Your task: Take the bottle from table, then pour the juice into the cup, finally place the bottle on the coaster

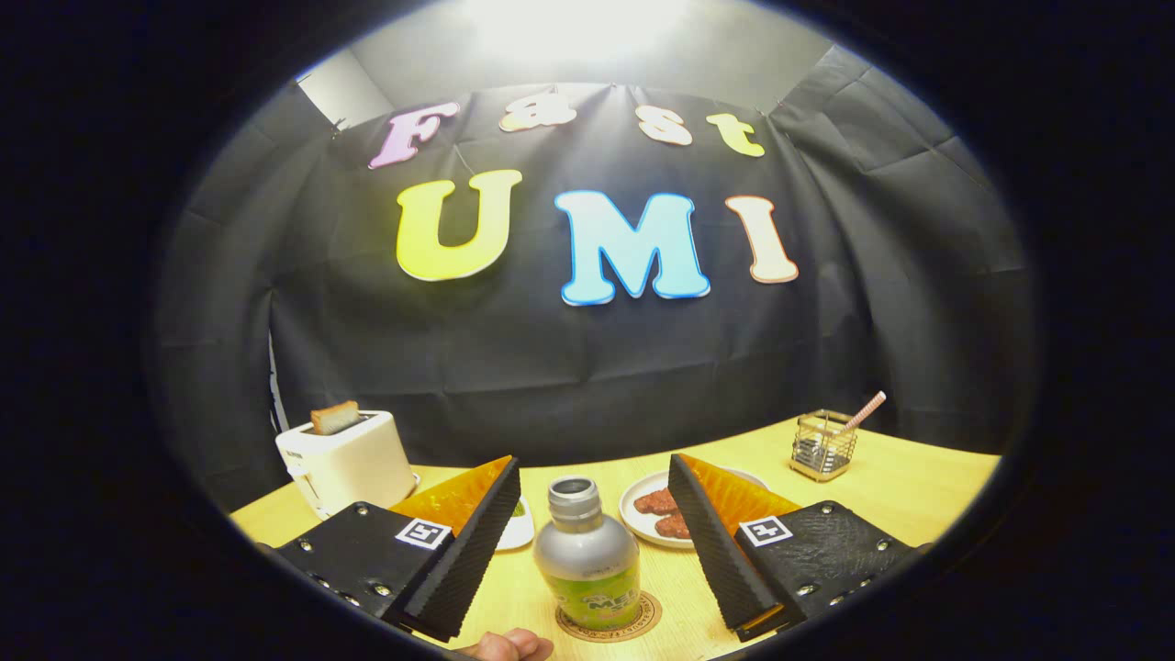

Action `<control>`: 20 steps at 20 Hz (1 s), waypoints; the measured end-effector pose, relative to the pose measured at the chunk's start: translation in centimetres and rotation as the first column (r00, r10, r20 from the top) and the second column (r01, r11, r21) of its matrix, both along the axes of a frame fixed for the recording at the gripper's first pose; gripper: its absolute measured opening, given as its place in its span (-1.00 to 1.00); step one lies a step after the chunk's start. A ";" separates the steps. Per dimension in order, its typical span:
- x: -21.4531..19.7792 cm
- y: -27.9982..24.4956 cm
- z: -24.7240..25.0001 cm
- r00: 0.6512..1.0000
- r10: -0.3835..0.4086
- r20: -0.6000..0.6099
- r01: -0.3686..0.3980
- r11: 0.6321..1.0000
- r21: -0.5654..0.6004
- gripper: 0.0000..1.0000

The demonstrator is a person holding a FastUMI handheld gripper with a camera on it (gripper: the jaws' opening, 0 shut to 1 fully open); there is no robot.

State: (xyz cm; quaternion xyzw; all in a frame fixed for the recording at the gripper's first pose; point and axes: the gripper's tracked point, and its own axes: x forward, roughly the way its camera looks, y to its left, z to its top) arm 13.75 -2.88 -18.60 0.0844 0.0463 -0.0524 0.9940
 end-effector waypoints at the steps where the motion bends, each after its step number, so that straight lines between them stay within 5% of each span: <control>1: -0.5 -0.1 1.1 1.000 0.003 0.005 -0.003 1.000 -0.015 0.98; 13: -7.1 -2.7 16.1 0.997 0.049 0.067 -0.044 0.996 -0.079 0.97; 20: -8.5 -4.9 17.4 0.996 0.053 0.076 -0.048 0.997 -0.064 0.97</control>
